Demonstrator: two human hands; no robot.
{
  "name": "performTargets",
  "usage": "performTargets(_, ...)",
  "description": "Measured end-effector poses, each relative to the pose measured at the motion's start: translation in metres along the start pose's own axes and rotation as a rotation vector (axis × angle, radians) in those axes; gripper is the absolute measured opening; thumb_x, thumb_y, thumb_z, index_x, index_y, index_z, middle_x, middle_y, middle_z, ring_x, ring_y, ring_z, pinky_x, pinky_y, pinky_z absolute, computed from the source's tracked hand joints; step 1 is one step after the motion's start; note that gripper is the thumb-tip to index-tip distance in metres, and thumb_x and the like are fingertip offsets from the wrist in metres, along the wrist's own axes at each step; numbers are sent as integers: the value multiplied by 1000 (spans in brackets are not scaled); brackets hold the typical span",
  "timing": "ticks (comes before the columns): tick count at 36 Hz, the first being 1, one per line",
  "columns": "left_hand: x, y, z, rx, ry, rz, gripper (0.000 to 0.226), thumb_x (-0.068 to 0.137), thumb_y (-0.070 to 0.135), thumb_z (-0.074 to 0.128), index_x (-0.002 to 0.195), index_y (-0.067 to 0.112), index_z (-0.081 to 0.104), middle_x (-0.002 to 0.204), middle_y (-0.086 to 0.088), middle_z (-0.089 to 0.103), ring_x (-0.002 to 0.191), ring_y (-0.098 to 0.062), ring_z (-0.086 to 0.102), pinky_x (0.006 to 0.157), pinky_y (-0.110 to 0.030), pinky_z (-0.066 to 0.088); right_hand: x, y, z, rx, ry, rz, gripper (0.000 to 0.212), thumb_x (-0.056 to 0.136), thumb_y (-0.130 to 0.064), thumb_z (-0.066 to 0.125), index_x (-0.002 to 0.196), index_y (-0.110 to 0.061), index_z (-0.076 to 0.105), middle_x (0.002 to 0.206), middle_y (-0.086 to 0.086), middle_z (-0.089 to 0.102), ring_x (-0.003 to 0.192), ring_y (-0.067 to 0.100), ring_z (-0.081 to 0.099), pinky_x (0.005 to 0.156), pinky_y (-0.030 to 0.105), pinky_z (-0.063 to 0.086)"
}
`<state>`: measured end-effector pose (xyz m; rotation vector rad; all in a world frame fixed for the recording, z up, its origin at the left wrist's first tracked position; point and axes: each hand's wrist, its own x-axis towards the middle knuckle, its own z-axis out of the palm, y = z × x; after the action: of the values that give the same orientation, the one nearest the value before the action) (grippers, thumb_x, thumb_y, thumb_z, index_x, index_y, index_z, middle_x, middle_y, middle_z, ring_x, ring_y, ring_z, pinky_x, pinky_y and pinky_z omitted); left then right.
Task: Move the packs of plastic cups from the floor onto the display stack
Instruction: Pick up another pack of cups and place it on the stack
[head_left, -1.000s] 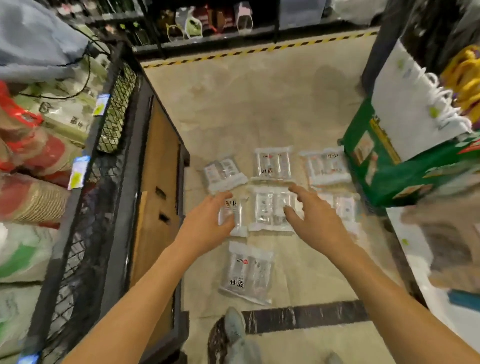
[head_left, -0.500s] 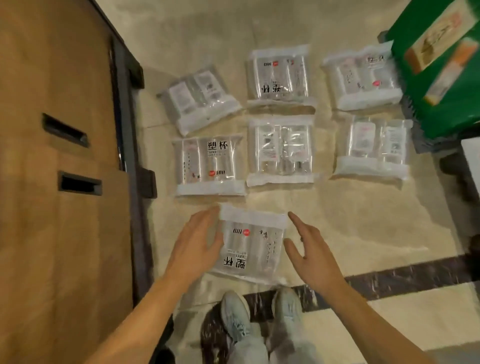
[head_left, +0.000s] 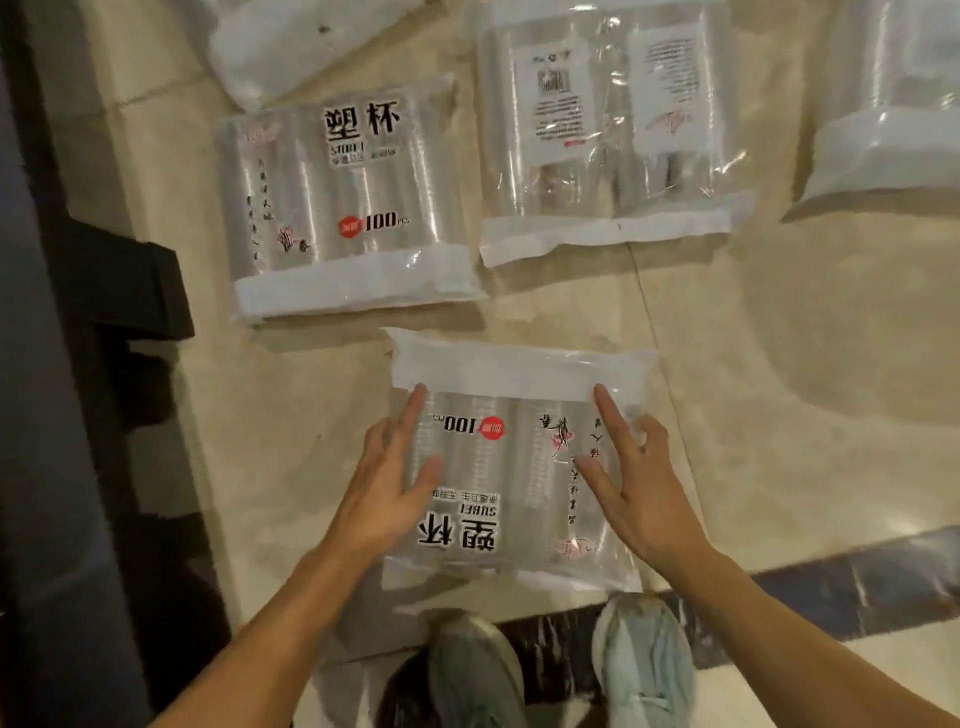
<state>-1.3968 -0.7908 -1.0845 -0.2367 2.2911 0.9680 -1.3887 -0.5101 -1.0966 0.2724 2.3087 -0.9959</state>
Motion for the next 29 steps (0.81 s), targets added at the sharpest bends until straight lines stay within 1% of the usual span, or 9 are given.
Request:
performTargets(2, -6, 8, -8, -47, 27, -20, 72, 99, 42, 52, 148, 61, 2, 143, 15, 27, 107, 35, 26, 101, -21, 29, -5, -8, -11, 17, 8, -14, 65, 97, -55, 44, 148, -61, 3, 157, 3, 12, 100, 22, 61, 97, 26, 35)
performTargets(4, -17, 28, -26, -51, 45, -24, 72, 98, 44, 52, 146, 65, 2, 138, 11, 30, 104, 28, 34, 99, -22, 31, -11, -26, -31, 8, 20, -35, 64, 97, -57, 43, 146, -64, 4, 157, 4, 13, 88, 14, 62, 99, 29, 37)
performTargets(7, -36, 77, -64, -64, 75, 1, 71, 96, 49, 51, 142, 70, 2, 136, 8, 32, 109, 3, 45, 99, -32, 40, -27, -66, -78, 6, 64, -56, 62, 97, -59, 42, 145, -66, 4, 159, 8, 14, 111, 25, 59, 106, 37, 38)
performTargets(9, -50, 119, -98, -79, 89, 21, 69, 95, 52, 51, 142, 71, 3, 137, 12, 29, 123, -7, 40, 107, -40, 38, -42, -99, -119, 10, 113, -92, 61, 97, -58, 42, 146, -64, 6, 159, 9, 15, 134, 29, 43, 110, 40, 35)
performTargets(14, -97, 258, -201, -62, 111, 120, 69, 94, 53, 51, 142, 71, 5, 134, 14, 27, 128, -5, 30, 114, -41, 26, -99, -202, -252, 72, 224, -174, 58, 96, -60, 41, 144, -67, 9, 159, -1, 15, 141, 19, 33, 112, 37, 32)
performTargets(18, -154, 386, -292, -64, 109, 237, 68, 94, 55, 51, 140, 73, 6, 155, 19, 19, 146, -11, 15, 119, -44, 19, -162, -291, -377, 131, 332, -242, 57, 94, -63, 44, 143, -67, 16, 161, -7, 17, 149, 8, 12, 110, 30, 21)
performTargets(23, -237, 554, -395, 39, 191, 360, 65, 93, 61, 45, 141, 72, 3, 160, 9, 20, 149, -23, 17, 116, -46, 24, -253, -399, -535, 114, 452, -293, 60, 91, -66, 46, 146, -62, 21, 158, -7, 32, 149, 14, 18, 119, 43, 21)
performTargets(26, -288, 647, -445, 83, 224, 462, 66, 93, 64, 43, 147, 63, 4, 157, 22, 14, 152, -25, 6, 120, -47, 13, -311, -451, -619, 118, 511, -306, 59, 93, -62, 47, 148, -56, 24, 146, 1, 43, 141, 16, 31, 116, 40, 27)
performTargets(29, -332, 722, -484, 107, 241, 551, 68, 87, 75, 42, 146, 65, 8, 162, 14, 17, 152, -24, 11, 121, -51, 15, -373, -491, -690, 117, 564, -338, 61, 95, -58, 48, 151, -49, 27, 129, -6, 55, 132, 17, 40, 110, 37, 31)
